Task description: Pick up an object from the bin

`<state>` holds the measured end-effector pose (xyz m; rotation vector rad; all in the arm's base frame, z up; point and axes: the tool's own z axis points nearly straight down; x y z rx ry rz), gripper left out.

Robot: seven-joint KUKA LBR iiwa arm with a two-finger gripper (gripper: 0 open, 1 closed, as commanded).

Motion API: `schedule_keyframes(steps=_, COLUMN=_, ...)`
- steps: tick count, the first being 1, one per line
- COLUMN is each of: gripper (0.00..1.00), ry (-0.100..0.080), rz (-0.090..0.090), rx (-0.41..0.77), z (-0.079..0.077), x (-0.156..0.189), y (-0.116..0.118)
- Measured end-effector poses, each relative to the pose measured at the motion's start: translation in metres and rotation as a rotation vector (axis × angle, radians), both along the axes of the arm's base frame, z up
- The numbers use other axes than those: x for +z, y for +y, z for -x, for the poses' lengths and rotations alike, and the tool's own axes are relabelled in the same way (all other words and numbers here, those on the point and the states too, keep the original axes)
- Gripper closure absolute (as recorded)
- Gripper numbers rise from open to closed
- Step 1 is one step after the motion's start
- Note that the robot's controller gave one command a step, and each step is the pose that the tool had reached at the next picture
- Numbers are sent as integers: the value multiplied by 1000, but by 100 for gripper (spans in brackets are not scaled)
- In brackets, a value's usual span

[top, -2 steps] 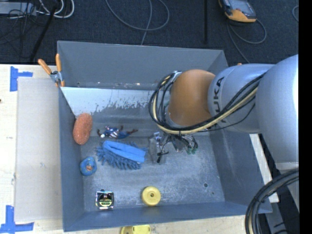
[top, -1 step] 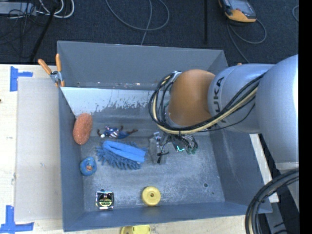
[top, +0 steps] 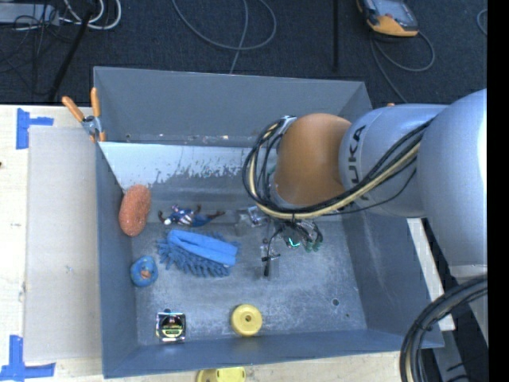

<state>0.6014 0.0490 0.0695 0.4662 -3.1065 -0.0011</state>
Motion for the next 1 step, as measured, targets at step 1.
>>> schedule_keyframes(steps=1, gripper=0, ry=1, rz=2, rx=-22, z=13, x=0, y=40)
